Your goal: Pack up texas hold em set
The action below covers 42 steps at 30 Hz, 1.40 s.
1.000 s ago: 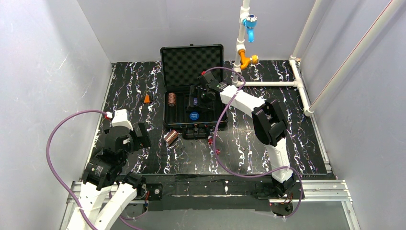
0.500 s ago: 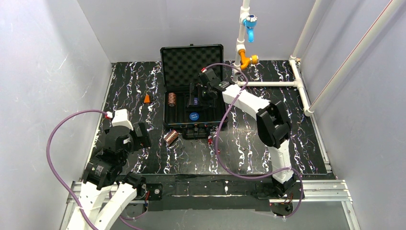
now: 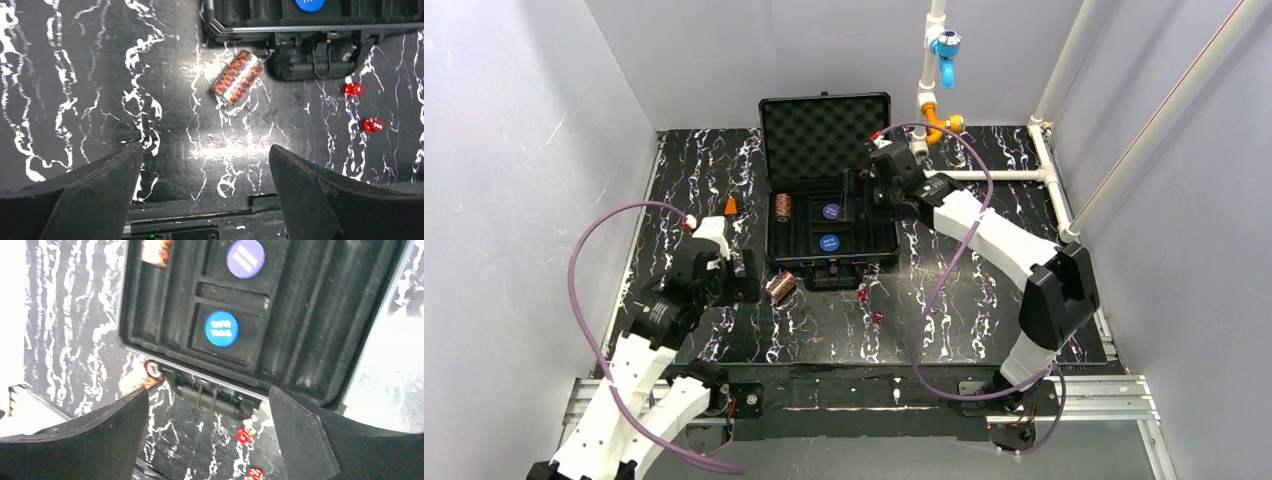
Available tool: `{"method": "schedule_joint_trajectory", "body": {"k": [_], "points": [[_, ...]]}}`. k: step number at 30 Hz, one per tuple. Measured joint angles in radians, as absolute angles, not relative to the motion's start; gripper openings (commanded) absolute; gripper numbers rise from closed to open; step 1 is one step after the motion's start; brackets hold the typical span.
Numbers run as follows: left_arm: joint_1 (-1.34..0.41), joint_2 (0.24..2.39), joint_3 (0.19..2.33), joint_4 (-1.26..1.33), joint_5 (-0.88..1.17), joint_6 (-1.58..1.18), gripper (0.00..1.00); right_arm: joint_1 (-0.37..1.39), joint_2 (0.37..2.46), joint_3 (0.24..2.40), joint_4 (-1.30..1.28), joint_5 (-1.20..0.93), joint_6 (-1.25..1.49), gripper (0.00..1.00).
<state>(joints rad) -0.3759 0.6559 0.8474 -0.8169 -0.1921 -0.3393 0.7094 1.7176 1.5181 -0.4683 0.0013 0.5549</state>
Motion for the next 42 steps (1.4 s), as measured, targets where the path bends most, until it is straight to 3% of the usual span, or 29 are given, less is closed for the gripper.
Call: {"method": "schedule_joint_trajectory", "body": {"k": [14, 32, 42], "points": [[-0.376, 0.922, 0.848, -0.767, -0.042, -0.348, 0.99, 0.709, 1.496, 1.211, -0.468, 0.108, 0.495, 1.00], [-0.415, 1.242, 0.823, -0.631, -0.074, -0.488, 0.99, 0.708, 1.386, 1.103, -0.480, 0.155, 0.445, 1.00], [-0.419, 1.369, 0.823, -0.570, -0.105, -0.488, 0.94, 0.708, 1.386, 1.100, -0.479, 0.154, 0.445, 1.00]]}}
